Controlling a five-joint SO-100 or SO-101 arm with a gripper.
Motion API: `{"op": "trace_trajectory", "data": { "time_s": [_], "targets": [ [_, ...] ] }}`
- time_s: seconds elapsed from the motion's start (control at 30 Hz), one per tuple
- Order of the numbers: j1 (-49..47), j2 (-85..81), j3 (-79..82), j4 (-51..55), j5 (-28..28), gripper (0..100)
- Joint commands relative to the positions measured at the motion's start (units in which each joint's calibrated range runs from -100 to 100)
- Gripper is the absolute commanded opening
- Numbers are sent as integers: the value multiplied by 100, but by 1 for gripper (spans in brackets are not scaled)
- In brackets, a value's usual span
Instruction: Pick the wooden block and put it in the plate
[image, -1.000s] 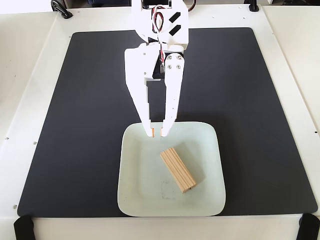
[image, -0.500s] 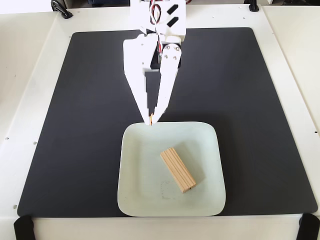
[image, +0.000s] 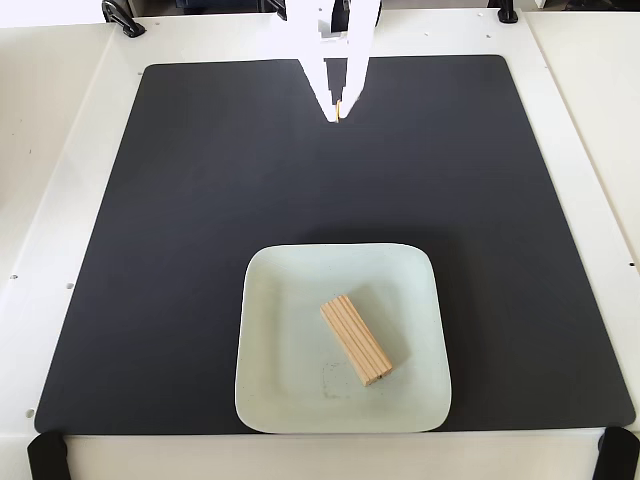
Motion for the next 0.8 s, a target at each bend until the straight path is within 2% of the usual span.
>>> {"op": "trace_trajectory", "data": {
  "time_s": [0.0,0.23,0.63,0.77],
  "targets": [
    [14,-1409,1106,-64,28,1],
    [-54,-3417,2608,95,2,1],
    [-569,-4841,2572,4346,28,1],
    [-636,-4841,2572,5309,28,1]
  ]
}}
